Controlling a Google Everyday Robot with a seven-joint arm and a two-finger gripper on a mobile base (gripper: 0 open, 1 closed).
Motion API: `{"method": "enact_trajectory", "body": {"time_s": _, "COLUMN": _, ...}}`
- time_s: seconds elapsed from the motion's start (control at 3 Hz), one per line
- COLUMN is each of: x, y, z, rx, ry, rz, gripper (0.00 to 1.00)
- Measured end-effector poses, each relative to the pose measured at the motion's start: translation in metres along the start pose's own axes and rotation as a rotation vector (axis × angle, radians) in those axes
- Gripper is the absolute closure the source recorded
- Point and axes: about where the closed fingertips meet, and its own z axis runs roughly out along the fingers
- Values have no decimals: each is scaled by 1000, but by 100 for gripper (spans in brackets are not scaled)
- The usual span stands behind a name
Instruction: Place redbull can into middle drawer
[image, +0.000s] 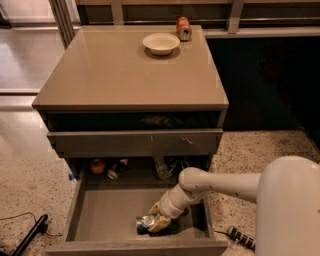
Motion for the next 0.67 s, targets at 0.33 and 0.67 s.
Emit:
{"method": "enact_trajectory", "body": {"time_s": 0.33, "x": 1, "y": 0, "z": 1, "rx": -1, "ry": 1, "rz": 1, "gripper": 100}}
{"method": "enact_trajectory", "body": {"time_s": 0.67, "x": 1, "y": 0, "z": 1, "rx": -1, "ry": 1, "rz": 1, "gripper": 82}}
